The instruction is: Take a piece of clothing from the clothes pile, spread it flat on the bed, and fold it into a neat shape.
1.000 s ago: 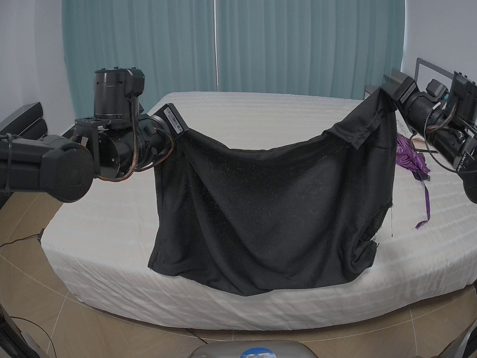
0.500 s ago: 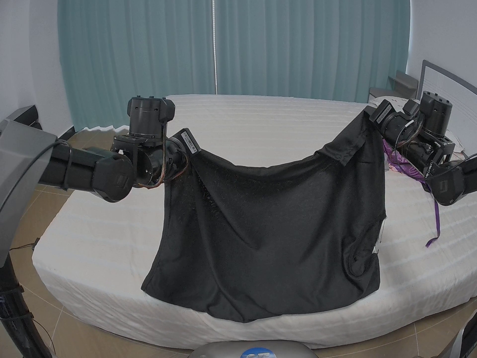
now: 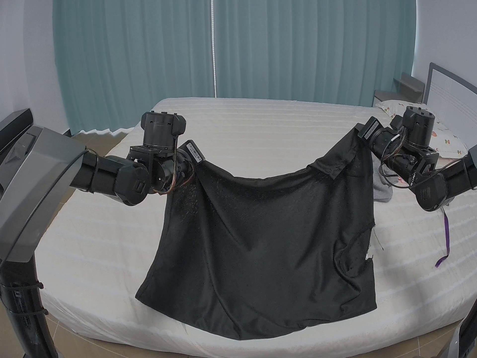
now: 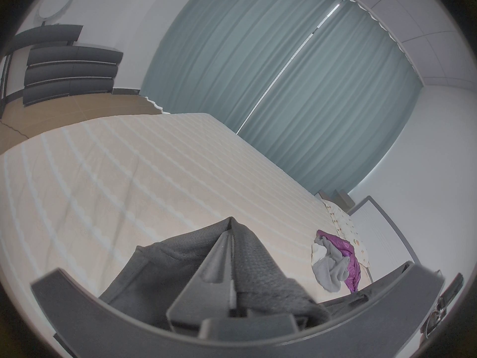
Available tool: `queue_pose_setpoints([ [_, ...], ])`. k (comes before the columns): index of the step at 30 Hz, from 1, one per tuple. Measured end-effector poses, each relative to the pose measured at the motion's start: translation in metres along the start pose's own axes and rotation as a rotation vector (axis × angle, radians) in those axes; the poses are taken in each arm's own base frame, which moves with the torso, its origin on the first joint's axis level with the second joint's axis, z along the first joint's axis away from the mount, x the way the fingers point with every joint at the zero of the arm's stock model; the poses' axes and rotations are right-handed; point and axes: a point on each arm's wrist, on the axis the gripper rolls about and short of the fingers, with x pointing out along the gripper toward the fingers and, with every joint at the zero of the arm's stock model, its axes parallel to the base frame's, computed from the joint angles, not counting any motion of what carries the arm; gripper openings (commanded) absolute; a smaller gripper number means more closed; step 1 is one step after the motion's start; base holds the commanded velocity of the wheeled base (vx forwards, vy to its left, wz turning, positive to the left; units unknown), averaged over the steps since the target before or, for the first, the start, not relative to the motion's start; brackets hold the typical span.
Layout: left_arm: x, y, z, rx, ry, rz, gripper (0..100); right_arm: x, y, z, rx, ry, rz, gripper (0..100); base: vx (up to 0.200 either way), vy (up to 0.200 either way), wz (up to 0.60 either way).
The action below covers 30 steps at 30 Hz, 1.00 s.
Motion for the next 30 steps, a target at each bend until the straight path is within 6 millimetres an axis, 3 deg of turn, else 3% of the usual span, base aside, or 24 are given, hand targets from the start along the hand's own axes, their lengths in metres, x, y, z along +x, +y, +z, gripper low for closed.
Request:
queue_pose_setpoints([
  [17,0.021,0.016,-0.016,-0.045,0.034,0.049,0,0.014,-0.019,-0.021,0.005,0.009,-0.061,0,0.000,0.000,0.00],
  [27,0.039,0.026,-0.031,-0.042,0.061,0.077,0,0.024,-0.037,-0.045,0.004,0.057,-0.113,0,0.000,0.000,0.00],
  [28,0.041,0.028,-0.032,-0.047,0.063,0.082,0,0.026,-0.039,-0.048,0.009,0.059,-0.120,100,0.000,0.000,0.00],
  [30,0.046,0.031,-0.035,-0.060,0.067,0.089,0,0.030,-0.044,-0.053,0.021,0.060,-0.128,100,0.000,0.000,0.00],
])
